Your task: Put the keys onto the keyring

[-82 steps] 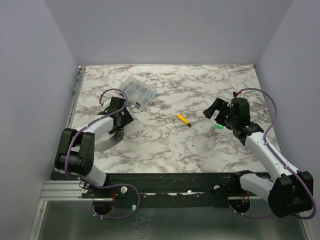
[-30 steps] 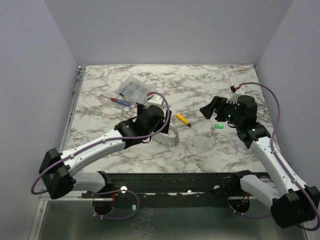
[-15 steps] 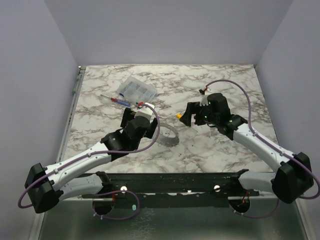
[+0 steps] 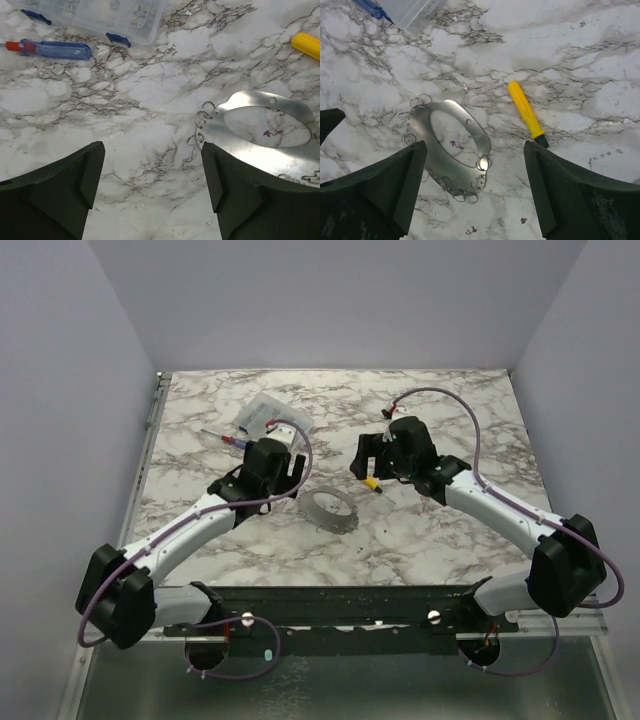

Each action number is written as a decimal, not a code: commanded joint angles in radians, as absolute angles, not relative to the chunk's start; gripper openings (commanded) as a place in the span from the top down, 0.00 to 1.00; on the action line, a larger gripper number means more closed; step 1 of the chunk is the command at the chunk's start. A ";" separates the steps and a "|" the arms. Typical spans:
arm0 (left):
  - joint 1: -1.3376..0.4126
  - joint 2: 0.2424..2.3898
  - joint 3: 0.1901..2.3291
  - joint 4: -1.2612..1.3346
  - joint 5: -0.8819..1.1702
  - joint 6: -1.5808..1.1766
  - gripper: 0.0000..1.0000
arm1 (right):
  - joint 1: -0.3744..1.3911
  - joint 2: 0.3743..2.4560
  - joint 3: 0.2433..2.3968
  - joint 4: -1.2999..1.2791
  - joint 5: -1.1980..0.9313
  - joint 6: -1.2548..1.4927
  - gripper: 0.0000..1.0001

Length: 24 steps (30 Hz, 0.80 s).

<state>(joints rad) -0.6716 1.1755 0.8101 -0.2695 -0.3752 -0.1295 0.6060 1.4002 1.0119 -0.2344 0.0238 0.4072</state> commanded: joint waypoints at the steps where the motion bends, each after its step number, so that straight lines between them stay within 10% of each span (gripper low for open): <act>1: -0.559 1.328 0.928 -0.252 -0.044 -0.186 0.18 | 0.609 1.338 0.962 -0.247 0.132 0.422 0.12; 24: -0.543 1.819 1.209 -0.378 -0.002 -0.108 0.53 | 0.608 1.133 0.734 -0.203 0.006 0.404 0.11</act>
